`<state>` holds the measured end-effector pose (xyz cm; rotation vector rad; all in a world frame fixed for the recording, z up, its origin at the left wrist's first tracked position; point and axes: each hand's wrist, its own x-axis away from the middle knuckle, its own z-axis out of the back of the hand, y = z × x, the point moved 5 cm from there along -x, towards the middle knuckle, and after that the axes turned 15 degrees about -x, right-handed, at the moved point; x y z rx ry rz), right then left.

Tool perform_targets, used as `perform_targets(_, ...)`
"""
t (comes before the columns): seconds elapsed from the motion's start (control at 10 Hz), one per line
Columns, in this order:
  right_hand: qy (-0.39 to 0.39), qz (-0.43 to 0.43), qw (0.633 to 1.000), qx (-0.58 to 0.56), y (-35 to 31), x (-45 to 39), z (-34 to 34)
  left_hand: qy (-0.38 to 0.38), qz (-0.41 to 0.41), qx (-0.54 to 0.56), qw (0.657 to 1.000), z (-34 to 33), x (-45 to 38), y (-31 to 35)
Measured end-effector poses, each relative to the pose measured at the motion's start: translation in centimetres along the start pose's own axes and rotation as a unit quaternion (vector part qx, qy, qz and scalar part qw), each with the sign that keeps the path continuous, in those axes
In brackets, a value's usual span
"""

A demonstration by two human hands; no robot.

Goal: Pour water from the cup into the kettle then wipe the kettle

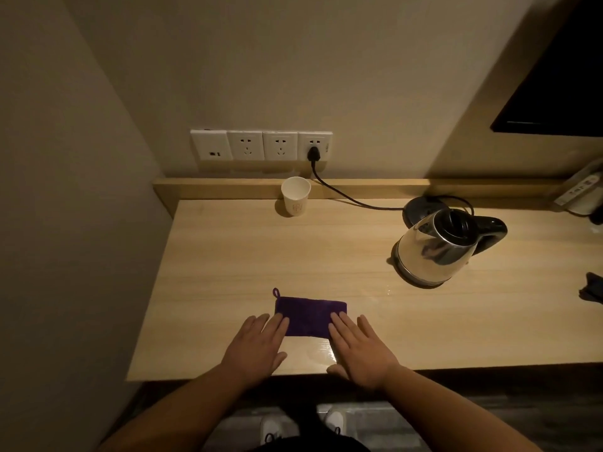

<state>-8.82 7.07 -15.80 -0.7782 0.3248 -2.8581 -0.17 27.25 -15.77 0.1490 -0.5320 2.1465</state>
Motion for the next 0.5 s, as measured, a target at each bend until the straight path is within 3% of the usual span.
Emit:
perform_targets(0.1,0.015,0.011,0.998,-0.066,-0.2,0.2,2.4,-0.024,0.005,0.037,0.999,1.0,-0.4,-0.3)
perform_targets(0.2,0.09,0.019,0.984,-0.151,-0.2,0.2,6.7,-0.04,0.032,0.149,0.987,3.6,-1.4,-1.6)
perform_targets(0.3,-0.072,-0.057,0.97,-0.227,-0.1,-0.5,9.3,-0.102,0.03,0.252,0.962,6.7,-2.8,-2.9)
perform_targets(0.4,-0.333,-0.16,0.889,-0.271,-0.4,-0.4,11.2,-0.249,-0.036,0.245,0.936,9.2,-4.3,-4.1)
perform_targets(0.5,-0.36,-0.166,0.892,-0.219,-0.5,-0.8,15.5,-0.36,-0.059,0.236,0.901,12.8,-5.5,-6.3)
